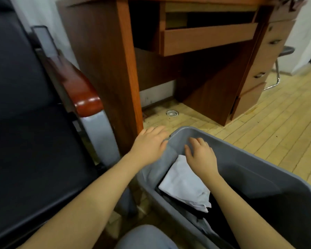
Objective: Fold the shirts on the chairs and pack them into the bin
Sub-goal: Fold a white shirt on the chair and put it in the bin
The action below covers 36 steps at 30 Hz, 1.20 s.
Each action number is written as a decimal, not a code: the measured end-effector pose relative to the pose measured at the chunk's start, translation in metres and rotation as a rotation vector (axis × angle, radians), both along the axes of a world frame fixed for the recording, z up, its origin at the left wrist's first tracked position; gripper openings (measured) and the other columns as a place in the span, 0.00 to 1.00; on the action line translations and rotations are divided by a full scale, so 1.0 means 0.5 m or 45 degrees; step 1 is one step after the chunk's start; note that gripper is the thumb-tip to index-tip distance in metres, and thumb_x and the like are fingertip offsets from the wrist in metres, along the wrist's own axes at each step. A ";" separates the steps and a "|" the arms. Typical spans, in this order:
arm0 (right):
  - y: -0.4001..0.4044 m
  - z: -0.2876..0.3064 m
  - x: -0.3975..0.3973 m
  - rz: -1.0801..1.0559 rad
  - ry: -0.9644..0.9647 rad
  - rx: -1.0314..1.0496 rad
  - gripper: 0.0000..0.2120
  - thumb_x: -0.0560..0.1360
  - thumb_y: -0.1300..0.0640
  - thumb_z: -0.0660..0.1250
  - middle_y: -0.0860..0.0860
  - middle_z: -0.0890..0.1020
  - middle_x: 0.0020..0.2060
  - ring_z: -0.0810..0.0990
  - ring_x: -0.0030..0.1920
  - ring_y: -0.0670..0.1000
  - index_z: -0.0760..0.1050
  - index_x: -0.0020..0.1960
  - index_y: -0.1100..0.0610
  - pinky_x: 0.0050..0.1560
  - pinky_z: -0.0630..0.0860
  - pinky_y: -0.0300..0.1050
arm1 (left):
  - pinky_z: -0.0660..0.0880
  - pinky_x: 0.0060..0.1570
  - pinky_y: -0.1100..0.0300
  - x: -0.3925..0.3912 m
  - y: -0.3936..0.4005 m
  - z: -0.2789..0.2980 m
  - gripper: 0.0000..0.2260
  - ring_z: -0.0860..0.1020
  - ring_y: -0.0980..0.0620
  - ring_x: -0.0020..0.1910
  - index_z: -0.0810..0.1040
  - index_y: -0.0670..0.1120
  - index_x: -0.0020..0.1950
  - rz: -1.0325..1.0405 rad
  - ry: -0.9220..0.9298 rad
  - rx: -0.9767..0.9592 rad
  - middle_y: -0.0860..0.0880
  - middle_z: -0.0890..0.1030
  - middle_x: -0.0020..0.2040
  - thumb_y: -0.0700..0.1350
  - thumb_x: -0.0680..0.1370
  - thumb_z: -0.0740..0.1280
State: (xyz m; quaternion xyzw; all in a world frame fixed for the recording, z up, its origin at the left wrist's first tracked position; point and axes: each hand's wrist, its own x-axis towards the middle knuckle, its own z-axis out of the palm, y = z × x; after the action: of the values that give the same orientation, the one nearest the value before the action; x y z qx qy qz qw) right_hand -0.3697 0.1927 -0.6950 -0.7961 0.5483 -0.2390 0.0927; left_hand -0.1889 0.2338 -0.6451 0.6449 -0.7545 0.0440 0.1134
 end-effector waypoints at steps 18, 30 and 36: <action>0.307 0.256 0.458 0.752 -0.163 -0.383 0.17 0.79 0.54 0.61 0.54 0.79 0.56 0.78 0.55 0.56 0.73 0.66 0.59 0.52 0.75 0.52 | 0.65 0.62 0.55 0.388 0.525 0.229 0.18 0.72 0.49 0.63 0.70 0.46 0.70 0.586 -0.025 -0.403 0.49 0.73 0.67 0.46 0.80 0.60; 0.671 0.265 0.875 1.371 -0.205 -0.175 0.18 0.81 0.51 0.59 0.50 0.77 0.57 0.75 0.57 0.50 0.71 0.68 0.55 0.59 0.72 0.48 | 0.65 0.60 0.55 0.669 0.980 0.192 0.16 0.72 0.49 0.62 0.72 0.47 0.68 1.238 -0.075 -0.273 0.50 0.74 0.65 0.48 0.81 0.58; 0.831 0.222 1.046 1.624 -0.106 -0.106 0.17 0.81 0.48 0.58 0.48 0.76 0.57 0.72 0.59 0.50 0.72 0.67 0.52 0.59 0.60 0.45 | 0.66 0.55 0.52 0.778 1.175 0.132 0.16 0.74 0.42 0.59 0.78 0.45 0.61 1.608 0.011 -0.219 0.46 0.77 0.60 0.49 0.78 0.60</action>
State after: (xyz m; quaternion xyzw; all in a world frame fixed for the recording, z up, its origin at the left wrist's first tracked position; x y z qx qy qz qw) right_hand 0.1534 0.6084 -0.5841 -0.9588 -0.0470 -0.1886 0.2070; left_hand 0.2003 0.8211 -0.5792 0.9542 -0.2222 0.1603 0.1200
